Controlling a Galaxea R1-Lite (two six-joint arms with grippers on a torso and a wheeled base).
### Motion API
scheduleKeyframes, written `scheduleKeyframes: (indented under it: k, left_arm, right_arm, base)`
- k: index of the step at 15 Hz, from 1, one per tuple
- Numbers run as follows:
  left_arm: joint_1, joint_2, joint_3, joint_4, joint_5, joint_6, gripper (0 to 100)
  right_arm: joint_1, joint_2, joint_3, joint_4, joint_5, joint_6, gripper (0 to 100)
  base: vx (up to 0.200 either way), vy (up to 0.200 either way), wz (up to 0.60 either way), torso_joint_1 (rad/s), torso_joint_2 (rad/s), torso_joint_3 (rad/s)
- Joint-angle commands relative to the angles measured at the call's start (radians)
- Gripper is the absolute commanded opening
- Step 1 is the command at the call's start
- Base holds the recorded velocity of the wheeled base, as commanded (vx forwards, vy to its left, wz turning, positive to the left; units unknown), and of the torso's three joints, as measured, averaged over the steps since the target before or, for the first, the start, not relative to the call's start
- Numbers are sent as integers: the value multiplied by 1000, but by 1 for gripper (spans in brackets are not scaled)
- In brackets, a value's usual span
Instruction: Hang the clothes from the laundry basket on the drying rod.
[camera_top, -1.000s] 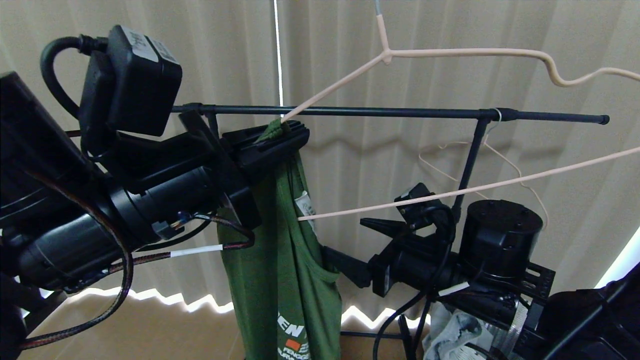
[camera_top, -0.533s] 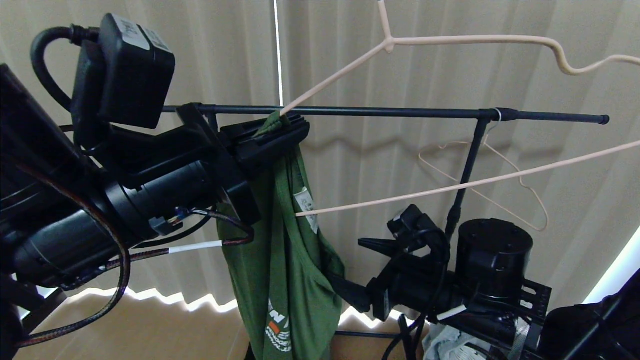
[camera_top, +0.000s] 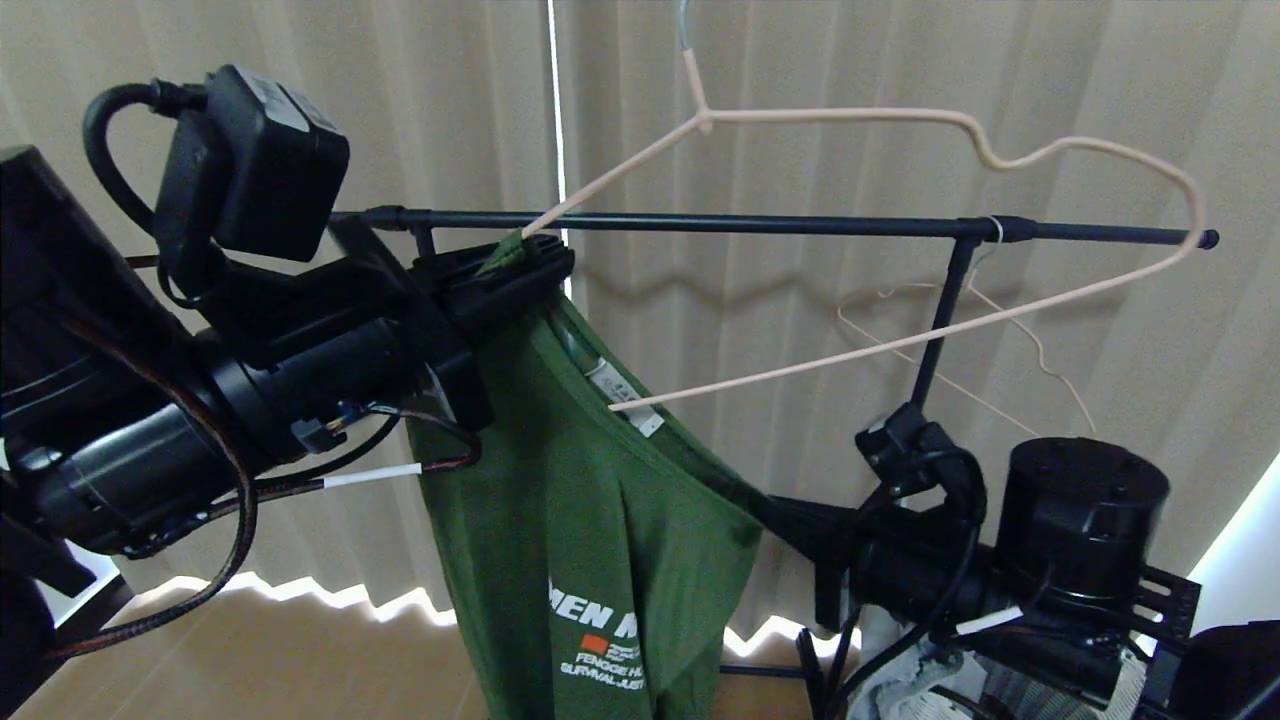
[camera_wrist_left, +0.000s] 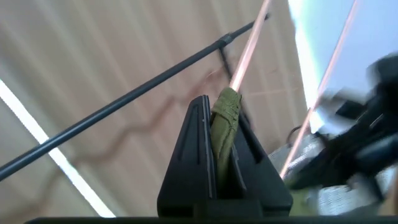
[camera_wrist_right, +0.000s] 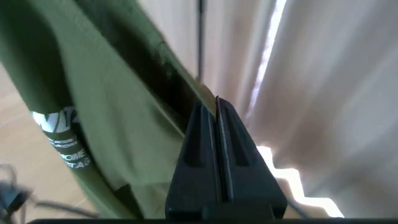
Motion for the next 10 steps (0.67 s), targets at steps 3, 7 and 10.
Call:
scheduleKeyframes:
  k: [3, 7, 10]
  left_arm:
    - [73, 13, 93, -1, 4, 115, 0]
    - [105, 47, 135, -1, 47, 189, 0]
    - [142, 71, 144, -5, 76, 255, 0]
  right_arm:
    - [-108, -88, -4, 1, 0, -2, 0]
    - [-151, -85, -45, -1, -2, -2, 0]
    - [-160, -85, -53, -1, -2, 0, 0]
  base:
    - [0, 0, 0, 0, 0, 0]
    - [0, 0, 0, 0, 0, 0]
    - [0, 0, 0, 0, 0, 0]
